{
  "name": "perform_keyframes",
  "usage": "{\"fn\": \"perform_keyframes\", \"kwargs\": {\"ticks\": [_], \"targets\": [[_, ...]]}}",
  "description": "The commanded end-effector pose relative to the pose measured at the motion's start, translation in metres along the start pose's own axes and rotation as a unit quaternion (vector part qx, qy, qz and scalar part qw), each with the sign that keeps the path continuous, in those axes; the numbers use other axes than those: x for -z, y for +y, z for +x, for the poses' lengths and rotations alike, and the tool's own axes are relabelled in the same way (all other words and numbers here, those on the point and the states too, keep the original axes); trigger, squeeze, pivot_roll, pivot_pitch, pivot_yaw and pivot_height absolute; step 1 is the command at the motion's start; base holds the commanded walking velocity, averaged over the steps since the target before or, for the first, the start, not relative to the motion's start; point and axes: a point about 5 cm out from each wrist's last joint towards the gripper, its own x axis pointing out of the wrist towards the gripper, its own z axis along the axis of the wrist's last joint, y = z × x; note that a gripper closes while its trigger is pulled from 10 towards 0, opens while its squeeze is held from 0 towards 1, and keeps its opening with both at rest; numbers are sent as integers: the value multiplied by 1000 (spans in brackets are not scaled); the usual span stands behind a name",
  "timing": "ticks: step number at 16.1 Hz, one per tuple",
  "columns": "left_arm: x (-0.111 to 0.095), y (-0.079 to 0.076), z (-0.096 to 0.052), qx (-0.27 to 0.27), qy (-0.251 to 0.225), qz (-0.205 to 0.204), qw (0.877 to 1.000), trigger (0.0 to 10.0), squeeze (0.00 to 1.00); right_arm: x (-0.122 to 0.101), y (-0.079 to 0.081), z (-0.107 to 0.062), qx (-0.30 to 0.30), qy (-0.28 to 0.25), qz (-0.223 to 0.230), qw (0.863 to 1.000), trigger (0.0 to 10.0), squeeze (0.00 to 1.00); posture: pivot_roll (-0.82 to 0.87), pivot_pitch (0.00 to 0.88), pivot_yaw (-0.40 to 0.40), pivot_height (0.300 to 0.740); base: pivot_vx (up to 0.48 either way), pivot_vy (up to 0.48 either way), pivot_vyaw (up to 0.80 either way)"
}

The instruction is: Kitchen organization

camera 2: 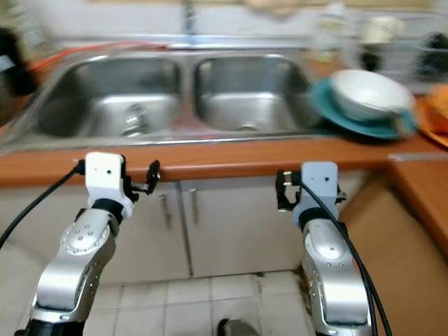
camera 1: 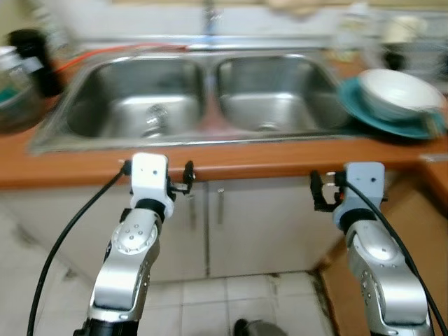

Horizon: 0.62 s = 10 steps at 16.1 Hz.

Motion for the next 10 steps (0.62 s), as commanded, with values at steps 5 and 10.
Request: {"fn": "perform_keyframes", "kwargs": {"ticks": [5, 10], "targets": [[-6, -1, 0, -1, -21, 30, 999, 10000, 0, -5, -7, -7, 14, -13, -10, 1000, 10000, 1000, -143, 0, 22, 740, 0, 0, -790], [-15, -15, -2, 45, -49, 11, 998, 10000, 0, -8, -5, -10, 5, -18, -21, 1000, 10000, 1000, -147, 0, 13, 740, 0, 0, -780]]}}
